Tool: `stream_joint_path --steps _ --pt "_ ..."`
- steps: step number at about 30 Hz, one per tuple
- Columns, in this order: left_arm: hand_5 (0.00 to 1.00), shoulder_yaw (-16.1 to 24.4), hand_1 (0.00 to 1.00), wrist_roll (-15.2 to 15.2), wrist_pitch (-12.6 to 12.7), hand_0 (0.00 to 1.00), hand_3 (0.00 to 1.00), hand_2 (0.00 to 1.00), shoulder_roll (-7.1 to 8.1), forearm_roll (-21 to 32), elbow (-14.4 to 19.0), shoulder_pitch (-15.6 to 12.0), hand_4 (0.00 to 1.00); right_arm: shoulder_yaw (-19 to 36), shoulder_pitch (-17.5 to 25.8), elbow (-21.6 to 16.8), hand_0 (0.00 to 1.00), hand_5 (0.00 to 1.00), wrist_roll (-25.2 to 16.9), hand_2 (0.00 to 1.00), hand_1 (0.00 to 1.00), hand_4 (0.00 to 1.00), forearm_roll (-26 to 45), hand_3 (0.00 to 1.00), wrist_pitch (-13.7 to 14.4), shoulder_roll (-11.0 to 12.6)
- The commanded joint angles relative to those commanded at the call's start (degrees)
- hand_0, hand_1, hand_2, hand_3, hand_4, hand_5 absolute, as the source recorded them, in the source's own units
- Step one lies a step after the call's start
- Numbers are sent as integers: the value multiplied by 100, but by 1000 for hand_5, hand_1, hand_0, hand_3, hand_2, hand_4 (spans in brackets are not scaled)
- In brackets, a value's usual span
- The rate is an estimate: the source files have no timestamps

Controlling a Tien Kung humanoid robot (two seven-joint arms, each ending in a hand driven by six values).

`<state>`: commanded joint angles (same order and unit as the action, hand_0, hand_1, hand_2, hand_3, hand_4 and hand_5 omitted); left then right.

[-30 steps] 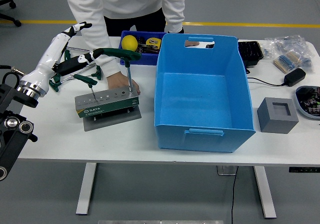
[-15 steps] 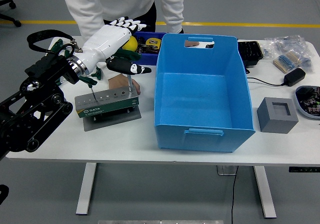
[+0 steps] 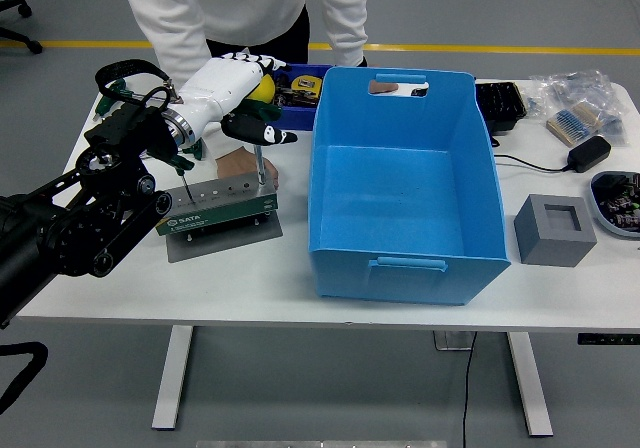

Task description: Lift tool from toolbox,place it in box,lift tool from toolbox,place it in box

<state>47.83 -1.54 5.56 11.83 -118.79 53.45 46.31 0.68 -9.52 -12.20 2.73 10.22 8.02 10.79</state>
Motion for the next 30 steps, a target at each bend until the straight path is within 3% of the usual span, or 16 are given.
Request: stream_joint_path --steps 3,4,10,11,16,17,22,23,28,29,30 --pt "625 -61 730 46 31 786 763 735 -22 -38 -149 25 998 0 -3 -2 744 750 0 781 740 863 5 617 4 4" --pt "682 -91 569 61 60 648 677 599 -32 -54 -196 31 998 -1 -4 -2 746 752 -1 782 740 864 10 615 6 4" --pt "682 -267 569 141 155 648 677 599 -41 -236 -351 75 998 -6 -12 -5 746 752 1 782 740 864 8 615 11 6" --pt "714 -294 453 153 176 527 614 482 -38 -263 -368 84 998 -7 -13 -5 744 753 1 782 740 864 7 617 11 7" --pt "714 -407 453 123 380 527 614 482 -11 -299 -368 116 998 -10 -14 -4 744 753 2 782 740 864 7 617 13 10" --pt "707 -440 307 117 440 429 497 328 -7 -311 -362 125 998 -10 -16 -5 744 754 2 781 740 863 5 616 12 11" --pt "707 -569 307 121 614 429 497 328 4 -369 -389 171 998 -12 -19 -4 744 754 4 781 740 863 6 616 17 8" --pt "701 -592 240 131 631 377 400 259 6 -386 -400 181 998 -12 -20 -4 745 755 4 781 740 864 7 617 18 9" --pt "701 -670 240 186 699 377 400 259 0 -501 -436 213 998 -12 -24 -4 745 755 7 781 740 864 -2 617 21 11" --pt "713 -686 208 195 705 354 311 225 -1 -515 -446 219 998 -12 -26 -5 745 755 8 781 741 865 -4 617 22 12" --pt "713 -701 208 204 706 354 311 225 -3 -526 -460 223 998 -12 -26 -6 745 755 7 781 741 865 -5 617 23 13"
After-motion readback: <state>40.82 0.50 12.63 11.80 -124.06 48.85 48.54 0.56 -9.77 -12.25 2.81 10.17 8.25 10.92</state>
